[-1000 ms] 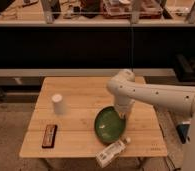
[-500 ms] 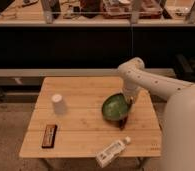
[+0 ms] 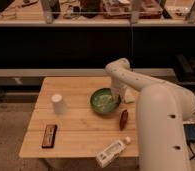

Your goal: Drag the ceramic bowl in a circle

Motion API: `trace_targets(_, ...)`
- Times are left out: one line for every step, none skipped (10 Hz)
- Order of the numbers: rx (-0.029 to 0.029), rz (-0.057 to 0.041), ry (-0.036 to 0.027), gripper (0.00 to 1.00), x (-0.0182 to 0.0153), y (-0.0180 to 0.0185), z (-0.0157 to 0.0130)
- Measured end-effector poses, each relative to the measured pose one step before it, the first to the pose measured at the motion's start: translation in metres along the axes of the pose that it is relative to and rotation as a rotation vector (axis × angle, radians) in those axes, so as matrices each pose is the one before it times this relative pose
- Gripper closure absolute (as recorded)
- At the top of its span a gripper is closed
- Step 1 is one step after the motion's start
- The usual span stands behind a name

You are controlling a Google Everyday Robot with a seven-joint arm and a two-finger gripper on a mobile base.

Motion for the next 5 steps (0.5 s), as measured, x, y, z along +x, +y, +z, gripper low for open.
trace_targets(0.00484, -0.03734, -0.00831, 1.0, -0.00522, -0.02173, 0.00278)
trace_targets(-0.00122, -0.05514, 0.00406, 1.0, -0.00765, -0.02555, -0.00138)
trace_targets(0.0031, -0.04558, 0.00373, 1.0, -0.00735, -0.01951, -0.00256)
trace_targets(0.00145, -0.04627, 0.00639, 1.0, -0.0059, -0.01801, -0.00329)
trace_targets(0.00452, -0.0753, 0.00762, 1.0, -0.00999, -0.0242, -0.00322)
